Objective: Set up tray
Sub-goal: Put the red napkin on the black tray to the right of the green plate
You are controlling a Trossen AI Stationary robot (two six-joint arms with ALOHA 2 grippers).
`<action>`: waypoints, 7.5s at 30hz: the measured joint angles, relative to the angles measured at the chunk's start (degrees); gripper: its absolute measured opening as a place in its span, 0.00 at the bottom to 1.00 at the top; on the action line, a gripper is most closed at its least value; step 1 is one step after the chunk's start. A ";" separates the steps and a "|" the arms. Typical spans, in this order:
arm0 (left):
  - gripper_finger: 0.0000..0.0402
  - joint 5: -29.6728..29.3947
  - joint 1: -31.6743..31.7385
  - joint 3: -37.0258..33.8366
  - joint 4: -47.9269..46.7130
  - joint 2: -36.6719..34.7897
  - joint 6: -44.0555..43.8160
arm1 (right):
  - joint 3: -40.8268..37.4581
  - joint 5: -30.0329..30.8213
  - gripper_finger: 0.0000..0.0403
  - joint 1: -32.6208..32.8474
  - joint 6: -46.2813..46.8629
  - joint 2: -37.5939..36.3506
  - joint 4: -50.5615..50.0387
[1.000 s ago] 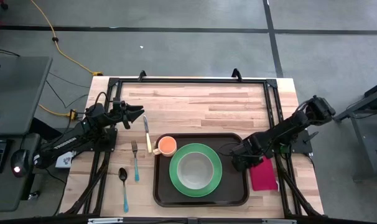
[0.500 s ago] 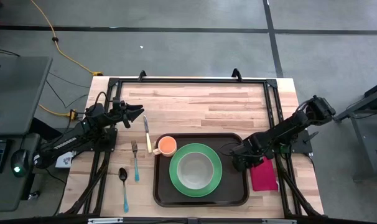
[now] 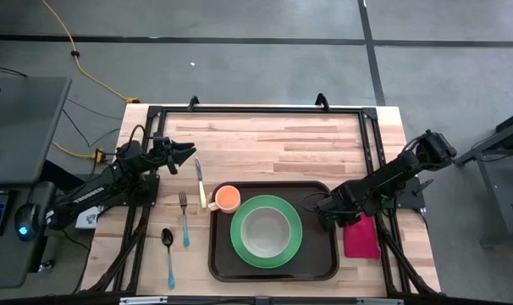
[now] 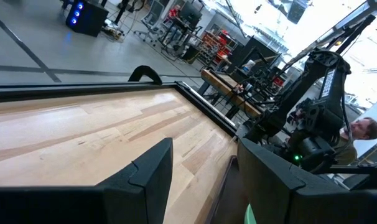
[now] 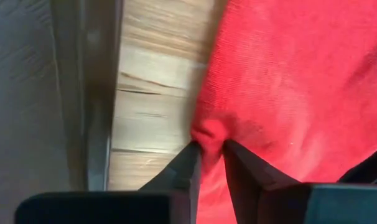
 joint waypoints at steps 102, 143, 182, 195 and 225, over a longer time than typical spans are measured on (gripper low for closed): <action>0.53 -0.92 -0.02 0.01 0.02 -0.02 -0.21 | 0.02 -3.14 0.00 -7.72 -0.76 -11.56 22.79; 0.53 -1.53 -0.01 0.01 0.02 -0.02 -0.50 | 0.02 -6.29 0.00 -12.22 -10.60 -4.24 29.68; 0.53 -2.98 -0.02 0.01 0.15 -0.01 -1.57 | 4.07 -10.71 0.00 -14.47 -22.18 5.09 32.22; 0.53 -2.97 -0.02 -0.01 0.15 -0.02 -1.59 | 4.07 -10.14 0.00 -14.49 -23.53 5.07 31.85; 0.53 -2.29 -0.02 0.01 0.17 0.00 -1.57 | 4.04 -15.32 0.00 -15.98 -26.49 4.98 32.98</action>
